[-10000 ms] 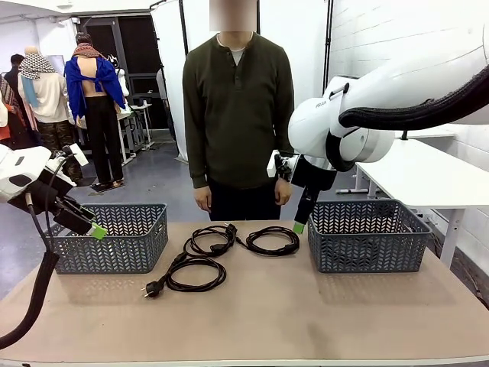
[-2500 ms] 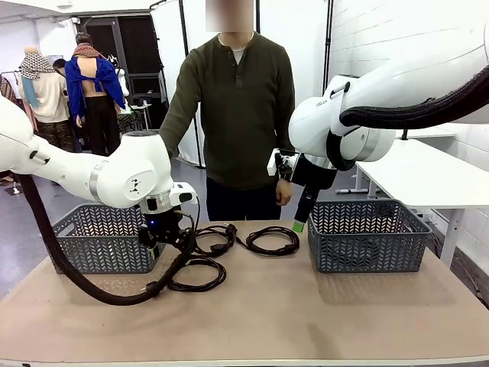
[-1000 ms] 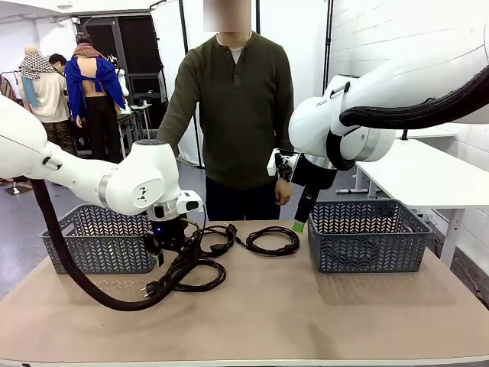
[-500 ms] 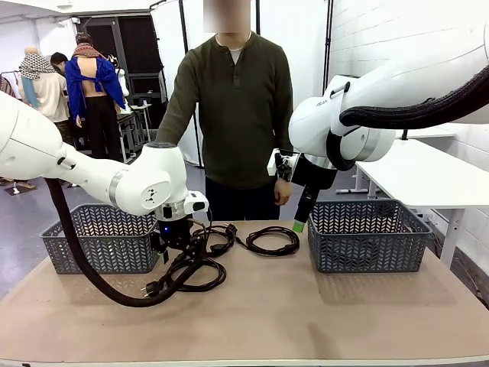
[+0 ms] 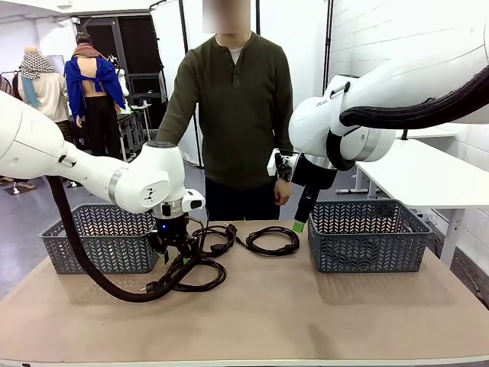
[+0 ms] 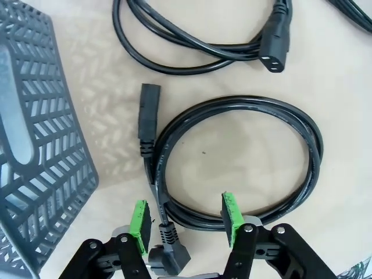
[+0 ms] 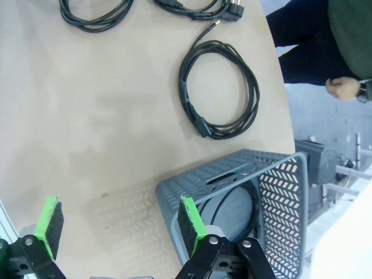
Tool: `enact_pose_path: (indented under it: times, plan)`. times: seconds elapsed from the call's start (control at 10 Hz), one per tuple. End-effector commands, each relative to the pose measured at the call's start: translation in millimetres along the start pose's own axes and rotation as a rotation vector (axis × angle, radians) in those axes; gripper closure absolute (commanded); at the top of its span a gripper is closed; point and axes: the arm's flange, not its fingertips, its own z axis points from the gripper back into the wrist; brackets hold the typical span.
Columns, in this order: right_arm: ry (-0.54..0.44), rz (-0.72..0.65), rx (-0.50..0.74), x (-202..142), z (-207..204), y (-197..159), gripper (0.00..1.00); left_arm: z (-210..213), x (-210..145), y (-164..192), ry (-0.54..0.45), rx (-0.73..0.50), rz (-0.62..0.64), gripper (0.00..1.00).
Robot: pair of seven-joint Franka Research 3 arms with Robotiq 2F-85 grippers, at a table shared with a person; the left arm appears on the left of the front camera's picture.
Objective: Organize the cables according to human instructions.
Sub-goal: Pick up a bundle of cables and place it in the basket indicated by the human.
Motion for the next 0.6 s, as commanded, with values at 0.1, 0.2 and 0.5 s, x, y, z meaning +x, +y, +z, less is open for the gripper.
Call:
enact_pose_path:
  times: [0.1, 0.2, 0.5]
  plan:
    - [0.010, 0.004, 0.000, 0.1, 0.1, -0.8, 0.00, -9.7, 5.2, -0.4, 0.016, 0.053, 0.039, 0.35]
    - [0.010, 0.004, 0.000, 0.1, 0.1, -0.8, 0.00, -14.2, 7.4, 0.4, 0.019, 0.058, 0.040, 0.35]
    - [0.010, 0.004, 0.000, 0.1, 0.1, -0.8, 0.00, -27.7, 12.0, 3.5, 0.037, 0.045, 0.047, 0.35]
